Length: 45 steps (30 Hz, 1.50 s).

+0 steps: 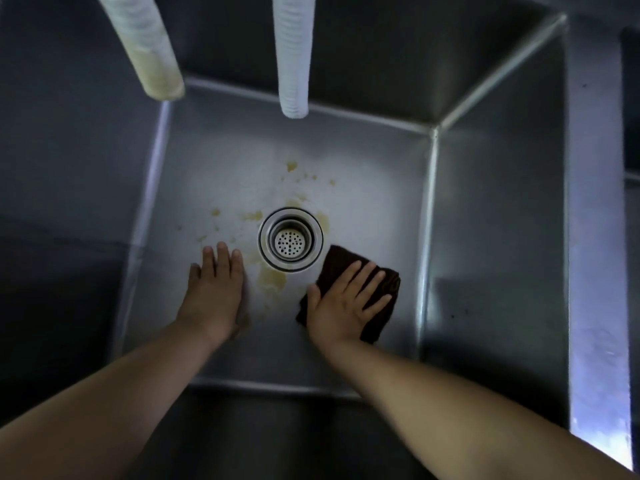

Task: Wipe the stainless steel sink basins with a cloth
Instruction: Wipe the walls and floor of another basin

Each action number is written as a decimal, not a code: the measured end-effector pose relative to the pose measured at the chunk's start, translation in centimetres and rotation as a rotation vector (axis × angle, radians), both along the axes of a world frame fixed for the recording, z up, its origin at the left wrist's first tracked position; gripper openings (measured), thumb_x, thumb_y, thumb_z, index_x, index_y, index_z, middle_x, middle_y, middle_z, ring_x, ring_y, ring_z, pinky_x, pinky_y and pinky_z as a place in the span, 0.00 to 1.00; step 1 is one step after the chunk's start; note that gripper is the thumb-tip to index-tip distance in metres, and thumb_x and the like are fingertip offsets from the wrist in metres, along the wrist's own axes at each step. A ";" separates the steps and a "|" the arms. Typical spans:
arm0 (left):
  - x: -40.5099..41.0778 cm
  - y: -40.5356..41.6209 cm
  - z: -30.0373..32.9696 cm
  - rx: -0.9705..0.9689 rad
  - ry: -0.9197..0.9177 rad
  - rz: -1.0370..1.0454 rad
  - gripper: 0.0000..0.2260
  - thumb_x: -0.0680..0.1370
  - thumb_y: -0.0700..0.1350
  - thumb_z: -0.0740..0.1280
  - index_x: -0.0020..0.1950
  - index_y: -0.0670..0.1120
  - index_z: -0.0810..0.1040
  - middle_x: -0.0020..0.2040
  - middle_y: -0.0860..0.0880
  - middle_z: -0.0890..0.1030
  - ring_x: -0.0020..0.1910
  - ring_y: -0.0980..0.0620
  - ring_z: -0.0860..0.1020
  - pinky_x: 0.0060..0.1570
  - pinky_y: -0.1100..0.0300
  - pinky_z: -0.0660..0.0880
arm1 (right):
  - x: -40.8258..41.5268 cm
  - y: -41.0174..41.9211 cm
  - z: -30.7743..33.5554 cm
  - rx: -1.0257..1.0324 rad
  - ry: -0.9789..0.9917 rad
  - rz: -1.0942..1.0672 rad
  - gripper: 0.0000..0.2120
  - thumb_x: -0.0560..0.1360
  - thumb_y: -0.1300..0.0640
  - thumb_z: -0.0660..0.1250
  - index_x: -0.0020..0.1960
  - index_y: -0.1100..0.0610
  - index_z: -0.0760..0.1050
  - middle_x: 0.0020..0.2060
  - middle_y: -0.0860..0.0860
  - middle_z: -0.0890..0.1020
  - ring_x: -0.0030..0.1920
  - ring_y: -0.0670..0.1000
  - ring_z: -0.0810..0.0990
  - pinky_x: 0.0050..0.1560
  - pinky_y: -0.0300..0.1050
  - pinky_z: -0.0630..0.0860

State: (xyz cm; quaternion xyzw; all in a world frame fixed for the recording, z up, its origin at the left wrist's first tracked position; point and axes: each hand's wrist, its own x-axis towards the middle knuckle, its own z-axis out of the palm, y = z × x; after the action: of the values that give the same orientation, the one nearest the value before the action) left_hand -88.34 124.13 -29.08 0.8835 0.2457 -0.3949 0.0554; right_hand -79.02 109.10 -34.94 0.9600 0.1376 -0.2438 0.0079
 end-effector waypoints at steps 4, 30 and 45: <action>-0.3 0.1 -0.3 -0.009 -0.033 0.000 0.55 0.67 0.55 0.73 0.74 0.36 0.36 0.76 0.34 0.41 0.75 0.33 0.45 0.73 0.43 0.52 | 5.7 5.0 -0.3 0.076 -0.107 -0.081 0.43 0.75 0.40 0.56 0.76 0.65 0.41 0.76 0.63 0.45 0.75 0.64 0.38 0.66 0.67 0.28; -0.1 0.1 -1.0 -0.018 0.010 0.054 0.61 0.63 0.54 0.77 0.74 0.38 0.33 0.76 0.37 0.38 0.75 0.34 0.41 0.74 0.44 0.50 | 15.0 4.2 0.2 0.098 -0.194 1.060 0.35 0.77 0.39 0.49 0.78 0.52 0.43 0.78 0.53 0.46 0.77 0.55 0.40 0.73 0.58 0.35; -1.0 3.2 5.9 -0.069 0.015 -0.090 0.43 0.70 0.54 0.71 0.76 0.43 0.50 0.77 0.43 0.53 0.75 0.46 0.55 0.71 0.48 0.57 | -0.9 -7.8 2.0 0.122 -0.021 1.412 0.35 0.74 0.38 0.54 0.74 0.58 0.61 0.74 0.59 0.61 0.74 0.63 0.56 0.69 0.66 0.48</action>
State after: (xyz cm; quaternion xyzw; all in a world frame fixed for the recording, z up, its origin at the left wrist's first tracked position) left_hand -89.35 127.31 -23.20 0.8883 0.1924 -0.4118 0.0664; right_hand -79.93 101.32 -32.94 0.6425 0.7404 -0.1629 0.1116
